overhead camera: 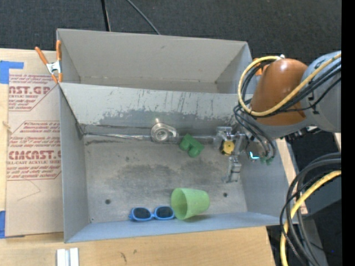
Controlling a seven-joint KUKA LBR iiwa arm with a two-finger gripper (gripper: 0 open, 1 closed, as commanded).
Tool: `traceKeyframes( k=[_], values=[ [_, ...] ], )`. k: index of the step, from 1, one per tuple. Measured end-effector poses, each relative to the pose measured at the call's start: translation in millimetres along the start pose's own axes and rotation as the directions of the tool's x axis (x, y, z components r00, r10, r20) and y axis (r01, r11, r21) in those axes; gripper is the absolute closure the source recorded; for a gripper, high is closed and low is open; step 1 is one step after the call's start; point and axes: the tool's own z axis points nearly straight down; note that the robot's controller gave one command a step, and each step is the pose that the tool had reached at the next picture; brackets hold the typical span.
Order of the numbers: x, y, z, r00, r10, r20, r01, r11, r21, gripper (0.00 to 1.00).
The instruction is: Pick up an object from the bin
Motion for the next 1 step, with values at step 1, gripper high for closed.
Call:
traceKeyframes(
  k=[1],
  values=[
    [-34.6,-20.6,-15.2,0.998,-0.063,0.012,0.063,0.998,0.003,0.0]
  ],
)
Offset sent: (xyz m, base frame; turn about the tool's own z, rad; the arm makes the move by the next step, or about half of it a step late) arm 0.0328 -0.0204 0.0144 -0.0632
